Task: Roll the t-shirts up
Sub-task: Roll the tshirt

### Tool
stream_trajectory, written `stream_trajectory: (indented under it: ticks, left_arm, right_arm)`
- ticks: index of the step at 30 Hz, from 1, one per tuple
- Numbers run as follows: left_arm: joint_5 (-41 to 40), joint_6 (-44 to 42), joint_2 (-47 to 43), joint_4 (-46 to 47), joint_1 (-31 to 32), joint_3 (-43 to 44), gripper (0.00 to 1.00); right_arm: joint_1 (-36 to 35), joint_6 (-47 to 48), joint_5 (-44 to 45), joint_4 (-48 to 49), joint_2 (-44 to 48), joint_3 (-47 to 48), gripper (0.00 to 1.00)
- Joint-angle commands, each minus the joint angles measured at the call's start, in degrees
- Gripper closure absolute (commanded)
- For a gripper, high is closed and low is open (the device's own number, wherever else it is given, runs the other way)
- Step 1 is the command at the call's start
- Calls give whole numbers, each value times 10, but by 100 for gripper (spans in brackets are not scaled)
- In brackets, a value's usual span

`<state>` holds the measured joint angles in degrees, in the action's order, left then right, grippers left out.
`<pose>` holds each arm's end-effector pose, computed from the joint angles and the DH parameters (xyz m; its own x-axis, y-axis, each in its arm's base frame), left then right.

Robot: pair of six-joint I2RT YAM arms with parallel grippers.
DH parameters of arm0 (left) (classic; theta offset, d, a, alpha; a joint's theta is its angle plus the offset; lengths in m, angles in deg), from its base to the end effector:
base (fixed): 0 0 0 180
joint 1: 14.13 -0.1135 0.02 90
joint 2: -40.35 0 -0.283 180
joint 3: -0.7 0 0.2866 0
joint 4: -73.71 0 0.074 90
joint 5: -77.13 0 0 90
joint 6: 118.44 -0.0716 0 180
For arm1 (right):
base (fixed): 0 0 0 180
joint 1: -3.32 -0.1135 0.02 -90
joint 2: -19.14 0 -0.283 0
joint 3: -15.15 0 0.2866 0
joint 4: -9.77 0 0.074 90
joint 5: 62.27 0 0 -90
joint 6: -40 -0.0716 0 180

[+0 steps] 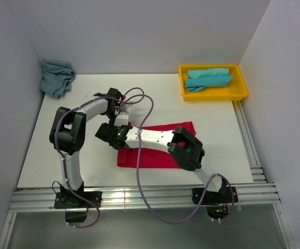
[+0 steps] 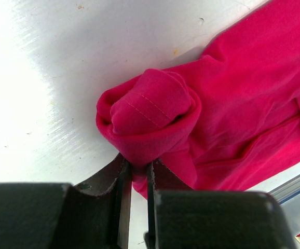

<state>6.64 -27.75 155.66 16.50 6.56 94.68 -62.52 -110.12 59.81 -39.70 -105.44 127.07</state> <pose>0.3995 -0.1764 0.1264 -0.9215 0.3359 -0.1947 0.3840 0.8625 -0.3297 0.2488 0.4618 0.1646 -0.7625 0.0953 -0.6400 -0.0208 0.9850 0.1714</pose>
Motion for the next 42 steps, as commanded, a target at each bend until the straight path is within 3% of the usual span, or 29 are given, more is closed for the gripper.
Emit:
stream_trajectory:
  ticks: [1, 10, 23, 27, 34, 36, 38, 42]
  left_arm:
    - [-56, -11, -4, 19, 0, 10, 90]
    - [-56, -12, -3, 19, 1, 10, 85]
    - [-23, -16, -6, 9, -1, 39, 46]
    - [1, -17, -4, -10, -19, 88, 41]
    - [62, -24, 11, -55, -81, 165, 40]
    - [89, -29, 9, -66, -105, 173, 40]
    - [105, -39, 0, -73, -120, 172, 40]
    - [148, -68, -20, -74, -155, 137, 40]
  right_arm:
    - [-4, 4, 6, -24, -25, 25, 54]
    - [-12, -38, 12, -115, -56, 51, 52]
    - [-21, -49, -11, -195, -118, 99, 48]
    - [-22, -54, -11, -228, -132, 118, 49]
    - [-20, -59, -16, -253, -135, 119, 64]
    - [-18, -51, -26, -230, -123, 93, 76]
    - [-16, -29, -45, -165, -97, 65, 88]
    - [-10, 16, -111, 22, -23, -60, 95]
